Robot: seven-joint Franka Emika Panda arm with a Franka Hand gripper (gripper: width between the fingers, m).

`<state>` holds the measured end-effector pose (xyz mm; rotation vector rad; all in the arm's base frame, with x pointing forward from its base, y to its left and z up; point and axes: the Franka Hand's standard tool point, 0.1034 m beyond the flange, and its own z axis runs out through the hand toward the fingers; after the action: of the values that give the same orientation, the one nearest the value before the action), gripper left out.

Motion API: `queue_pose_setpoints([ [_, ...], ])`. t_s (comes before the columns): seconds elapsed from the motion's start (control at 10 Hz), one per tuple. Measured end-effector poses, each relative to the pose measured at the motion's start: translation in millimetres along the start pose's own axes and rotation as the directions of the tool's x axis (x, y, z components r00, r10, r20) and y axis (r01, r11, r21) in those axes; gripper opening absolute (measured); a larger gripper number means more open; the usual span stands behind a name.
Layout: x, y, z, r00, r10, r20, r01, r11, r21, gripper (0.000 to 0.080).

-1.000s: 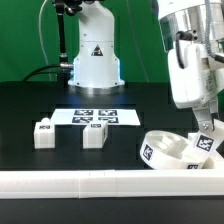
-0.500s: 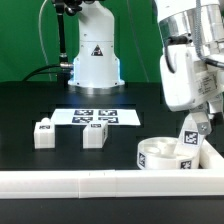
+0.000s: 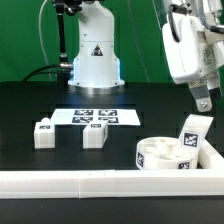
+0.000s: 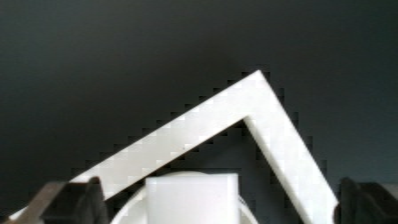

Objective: Assemble stool

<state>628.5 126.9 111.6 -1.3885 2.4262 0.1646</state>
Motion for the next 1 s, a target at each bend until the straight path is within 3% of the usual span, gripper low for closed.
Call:
queue_pose_setpoints([
  [0.2,0.7,1.0,1.9,1.0,0.0,-0.002,0.0,1.0,-0.003,0.0649],
  [0.4,8.3,-1.1,-0.8,0.967,-0.253,-0.027,0.252,0.967,-0.045,0.0649],
  [0.6,20.5,-4.8,-10.4,0.898,-0.44,-0.022,0.439,0.897,-0.049,0.0649],
  [0.7,24.4,-8.2,-15.1,0.884,-0.466,-0.024,0.465,0.884,-0.04,0.0649],
  [1.0,24.2,-6.3,-12.7,0.884,-0.467,-0.024,0.466,0.884,-0.045,0.0649],
])
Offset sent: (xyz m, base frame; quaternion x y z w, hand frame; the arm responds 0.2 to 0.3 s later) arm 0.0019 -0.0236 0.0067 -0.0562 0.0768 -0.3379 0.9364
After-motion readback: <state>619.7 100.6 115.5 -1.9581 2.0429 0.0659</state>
